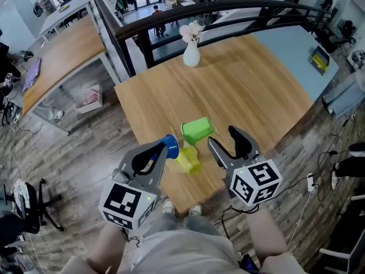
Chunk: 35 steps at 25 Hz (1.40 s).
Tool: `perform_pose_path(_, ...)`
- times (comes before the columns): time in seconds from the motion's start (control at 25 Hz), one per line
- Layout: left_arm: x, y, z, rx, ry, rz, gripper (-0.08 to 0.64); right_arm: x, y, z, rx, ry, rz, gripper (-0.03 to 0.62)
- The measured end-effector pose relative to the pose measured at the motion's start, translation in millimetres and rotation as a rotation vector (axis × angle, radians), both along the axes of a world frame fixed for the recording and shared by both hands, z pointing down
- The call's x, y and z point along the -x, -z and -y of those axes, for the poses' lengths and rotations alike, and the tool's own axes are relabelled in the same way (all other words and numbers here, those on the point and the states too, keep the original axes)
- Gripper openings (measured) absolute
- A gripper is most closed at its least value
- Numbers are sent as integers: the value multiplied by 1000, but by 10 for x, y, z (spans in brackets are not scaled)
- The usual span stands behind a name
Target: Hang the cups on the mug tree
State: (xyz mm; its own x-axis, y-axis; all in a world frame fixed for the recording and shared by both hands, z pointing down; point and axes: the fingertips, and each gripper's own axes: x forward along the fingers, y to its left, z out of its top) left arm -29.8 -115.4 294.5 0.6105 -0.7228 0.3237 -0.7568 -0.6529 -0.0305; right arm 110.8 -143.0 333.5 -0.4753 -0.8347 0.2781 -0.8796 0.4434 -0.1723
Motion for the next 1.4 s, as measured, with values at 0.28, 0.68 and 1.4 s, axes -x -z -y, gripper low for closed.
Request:
perform_pose_path(0.28,-50,206,-90,-40,-26,-19,3,-38,460,-193,-121,-34,-39,229)
perform_pose_path(0.68,-11,599,-323,-115,-57,-54,3,83,1230,-671,-325,-61,-118,132)
perform_pose_path(1.4,124,1080,-889,-208,-106,-128,2,481,1659,-1467,-374,-15,-59,29)
